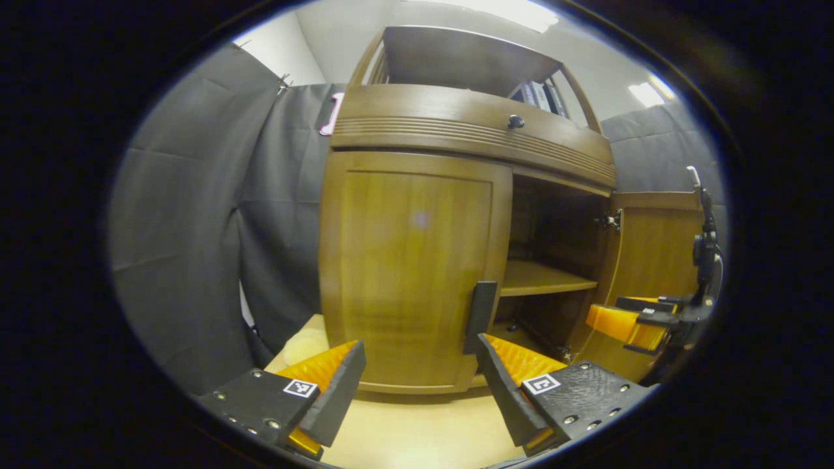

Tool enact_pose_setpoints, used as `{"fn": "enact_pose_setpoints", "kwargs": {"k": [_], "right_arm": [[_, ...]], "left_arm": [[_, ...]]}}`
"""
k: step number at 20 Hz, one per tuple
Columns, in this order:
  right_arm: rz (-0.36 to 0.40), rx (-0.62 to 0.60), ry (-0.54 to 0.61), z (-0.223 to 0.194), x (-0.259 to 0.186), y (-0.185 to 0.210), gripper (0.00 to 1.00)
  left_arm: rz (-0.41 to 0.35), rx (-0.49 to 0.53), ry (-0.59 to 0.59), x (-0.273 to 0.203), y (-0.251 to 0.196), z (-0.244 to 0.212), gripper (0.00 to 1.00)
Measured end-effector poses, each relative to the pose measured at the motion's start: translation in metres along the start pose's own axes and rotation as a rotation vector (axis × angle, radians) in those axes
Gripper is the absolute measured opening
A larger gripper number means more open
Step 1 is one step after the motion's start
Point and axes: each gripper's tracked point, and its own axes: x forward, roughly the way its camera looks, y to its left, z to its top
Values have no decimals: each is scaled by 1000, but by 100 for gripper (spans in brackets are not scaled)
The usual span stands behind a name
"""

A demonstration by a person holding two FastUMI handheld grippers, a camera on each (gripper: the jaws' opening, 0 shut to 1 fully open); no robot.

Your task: Open the right door of the double-door shoe cabinet with the right hand, and open the left door with the left hand.

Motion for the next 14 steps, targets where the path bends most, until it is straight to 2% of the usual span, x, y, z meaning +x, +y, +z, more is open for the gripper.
{"fn": "enact_pose_setpoints", "kwargs": {"k": [4,9,13,14], "right_arm": [[9,7,-5,0,13,-5,94],[9,-6,3,-2,23,-15,94],[10,-48,44,-18,32,-22,94],[16,-46,54,-20,33,-23,94]], "left_arm": [[-45,9,16,41,-26,2,100],[-60,64,32,87,-49,-1,100],[-38,96,40,117,-62,-10,100],[-22,110,46,122,-63,-12,95]]}}
